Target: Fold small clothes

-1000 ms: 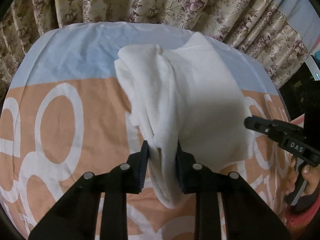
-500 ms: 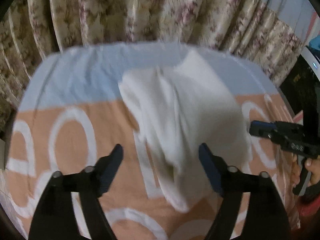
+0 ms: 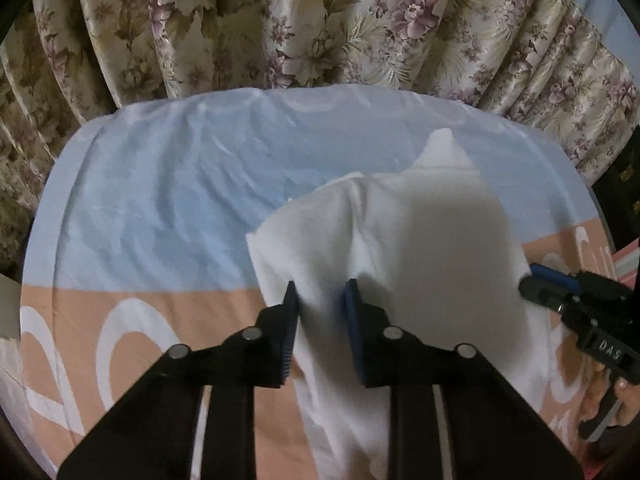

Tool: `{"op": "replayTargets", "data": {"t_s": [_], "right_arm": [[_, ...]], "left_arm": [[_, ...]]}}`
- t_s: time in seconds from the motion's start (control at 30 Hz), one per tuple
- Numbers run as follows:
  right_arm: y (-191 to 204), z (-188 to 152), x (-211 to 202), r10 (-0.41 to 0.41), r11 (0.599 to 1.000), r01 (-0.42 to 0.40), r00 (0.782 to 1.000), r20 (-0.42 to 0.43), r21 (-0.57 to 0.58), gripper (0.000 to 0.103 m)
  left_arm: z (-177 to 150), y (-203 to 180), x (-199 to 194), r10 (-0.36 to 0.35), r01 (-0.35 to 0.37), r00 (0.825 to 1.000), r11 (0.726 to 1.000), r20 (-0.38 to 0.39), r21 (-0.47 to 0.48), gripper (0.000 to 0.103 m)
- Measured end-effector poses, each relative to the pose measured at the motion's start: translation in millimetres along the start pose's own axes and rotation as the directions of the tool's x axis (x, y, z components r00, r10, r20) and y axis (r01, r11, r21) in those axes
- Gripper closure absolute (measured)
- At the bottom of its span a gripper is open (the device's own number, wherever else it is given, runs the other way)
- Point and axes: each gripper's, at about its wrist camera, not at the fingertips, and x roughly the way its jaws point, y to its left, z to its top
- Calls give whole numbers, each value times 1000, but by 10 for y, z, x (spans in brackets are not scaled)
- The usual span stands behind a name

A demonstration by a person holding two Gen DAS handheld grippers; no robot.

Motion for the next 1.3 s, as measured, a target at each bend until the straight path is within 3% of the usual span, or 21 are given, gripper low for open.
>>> {"op": "replayTargets", "data": {"t_s": [0.1, 0.23, 0.27, 0.33, 0.37, 0.47, 0.53, 0.73, 1.0, 1.3], "right_arm": [[27, 12, 18, -29, 999, 29, 999, 14, -20, 85], [69, -7, 47, -81, 995, 82, 997, 17, -63, 86], [96, -14, 39, -86, 993, 88, 996, 20, -79, 86], [140, -28, -9, -86, 991, 89, 996, 34, -103, 82], [155, -27, -35, -85, 990, 89, 996, 41, -110, 81], [239, -67, -182, -87, 985, 95, 994, 67, -142, 62], [297, -120, -275, -91, 981, 104, 992, 84, -166, 44], [347, -371, -402, -125, 976, 146, 983, 136, -160, 17], [260, -703, -243, -119, 988, 128, 987, 104, -82, 15], [220, -673, -105, -101, 993, 104, 994, 50, -63, 14]], "left_arm": [[-35, 94, 6, 48, -48, 999, 999, 17, 6, 79], [-113, 40, -117, 78, -78, 996, 997, 35, 9, 75], [-118, 9, -157, 97, -98, 994, 995, 44, 15, 69], [-154, -93, -305, 145, -147, 987, 988, 77, 34, 34], [-177, -144, -377, 156, -161, 983, 986, 95, 44, 28], [-301, -305, -583, 196, -205, 972, 976, 130, 67, 15], [-429, -385, -665, 208, -218, 969, 974, 133, 68, 13], [-811, -463, -556, 228, -231, 969, 973, 92, 26, 11], [-1028, -446, -324, 193, -193, 980, 981, 41, 7, 11], [-979, -455, -39, 161, -162, 987, 979, 17, 125, 3]]}}
